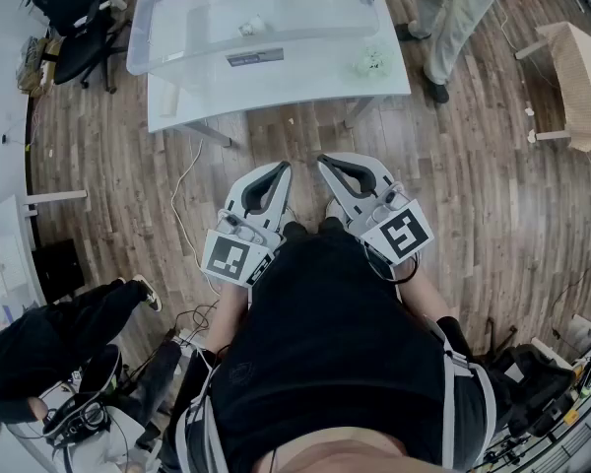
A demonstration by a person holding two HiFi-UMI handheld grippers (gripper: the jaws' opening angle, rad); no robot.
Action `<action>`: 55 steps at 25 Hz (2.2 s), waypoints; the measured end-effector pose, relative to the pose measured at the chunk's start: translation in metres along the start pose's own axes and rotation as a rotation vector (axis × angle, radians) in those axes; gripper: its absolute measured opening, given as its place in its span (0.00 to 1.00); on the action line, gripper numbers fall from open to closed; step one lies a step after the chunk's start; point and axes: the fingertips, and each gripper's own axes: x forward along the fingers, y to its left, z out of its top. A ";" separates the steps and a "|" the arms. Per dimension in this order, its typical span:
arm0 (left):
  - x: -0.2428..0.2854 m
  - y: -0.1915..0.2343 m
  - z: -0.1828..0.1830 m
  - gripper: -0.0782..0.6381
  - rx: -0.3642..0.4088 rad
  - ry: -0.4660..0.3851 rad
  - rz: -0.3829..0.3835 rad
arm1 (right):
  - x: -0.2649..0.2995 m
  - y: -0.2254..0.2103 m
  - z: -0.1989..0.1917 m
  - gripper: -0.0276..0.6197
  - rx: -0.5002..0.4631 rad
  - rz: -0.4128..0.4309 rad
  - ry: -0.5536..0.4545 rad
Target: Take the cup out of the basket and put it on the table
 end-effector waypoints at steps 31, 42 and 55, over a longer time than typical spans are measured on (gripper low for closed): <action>0.029 -0.040 -0.005 0.13 0.010 0.017 0.057 | -0.050 -0.032 -0.006 0.07 0.027 0.011 0.008; 0.042 -0.044 -0.010 0.13 -0.010 0.016 0.111 | -0.057 -0.044 -0.008 0.07 0.053 0.054 -0.010; 0.054 0.030 0.003 0.13 0.006 -0.002 0.049 | 0.018 -0.058 -0.009 0.07 0.022 0.036 0.035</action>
